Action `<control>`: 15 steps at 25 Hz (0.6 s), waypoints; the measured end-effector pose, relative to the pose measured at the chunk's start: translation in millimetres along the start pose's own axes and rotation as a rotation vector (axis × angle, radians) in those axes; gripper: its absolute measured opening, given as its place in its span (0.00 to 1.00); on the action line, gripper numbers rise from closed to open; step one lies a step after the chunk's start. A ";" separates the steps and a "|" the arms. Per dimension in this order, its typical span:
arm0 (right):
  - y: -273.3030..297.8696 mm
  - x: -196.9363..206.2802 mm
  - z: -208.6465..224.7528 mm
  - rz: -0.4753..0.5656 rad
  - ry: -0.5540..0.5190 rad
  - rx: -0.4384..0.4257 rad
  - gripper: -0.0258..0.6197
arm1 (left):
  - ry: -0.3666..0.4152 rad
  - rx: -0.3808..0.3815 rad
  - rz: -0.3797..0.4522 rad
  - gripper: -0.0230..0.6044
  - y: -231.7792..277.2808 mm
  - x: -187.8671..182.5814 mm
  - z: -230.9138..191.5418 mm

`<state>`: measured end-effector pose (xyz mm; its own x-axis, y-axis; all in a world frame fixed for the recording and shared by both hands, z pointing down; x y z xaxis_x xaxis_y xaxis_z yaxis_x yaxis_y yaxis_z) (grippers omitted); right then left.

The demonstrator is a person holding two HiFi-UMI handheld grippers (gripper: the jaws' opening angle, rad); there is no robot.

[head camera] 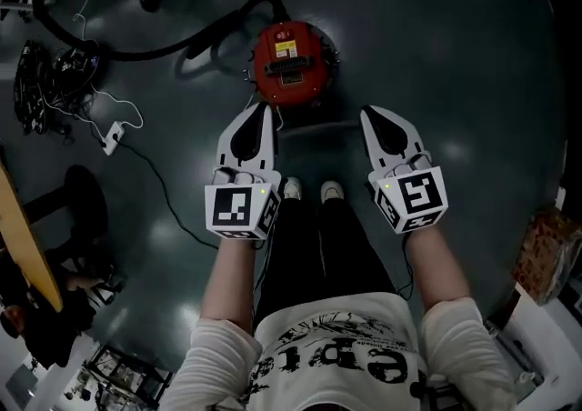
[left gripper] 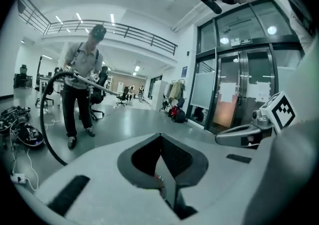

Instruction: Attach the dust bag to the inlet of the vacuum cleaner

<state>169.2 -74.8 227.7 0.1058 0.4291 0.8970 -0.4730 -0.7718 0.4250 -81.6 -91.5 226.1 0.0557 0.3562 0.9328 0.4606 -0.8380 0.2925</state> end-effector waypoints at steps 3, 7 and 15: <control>-38.8 -39.2 -11.5 0.071 0.041 0.006 0.04 | 0.032 -0.019 0.059 0.04 -37.3 -48.2 21.9; -91.0 -86.4 -28.3 0.124 0.038 0.029 0.04 | 0.026 -0.031 0.081 0.04 -88.6 -91.3 46.5; -166.4 -127.4 -68.5 0.217 -0.032 0.034 0.04 | 0.040 -0.002 0.109 0.04 -169.4 -125.5 96.0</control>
<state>174.5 31.1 34.4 0.0328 0.2361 0.9712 -0.4579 -0.8602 0.2246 -81.5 45.4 39.2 0.0702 0.2461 0.9667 0.4523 -0.8716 0.1890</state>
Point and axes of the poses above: the fingertips, and each gripper's own axes: y forward along the fingers, z to its right, x out of its underside, the point moved 10 cm from there along -y, backward along the fingers, and after that the axes turned 2 degrees about -y, right-handed, at the moved point
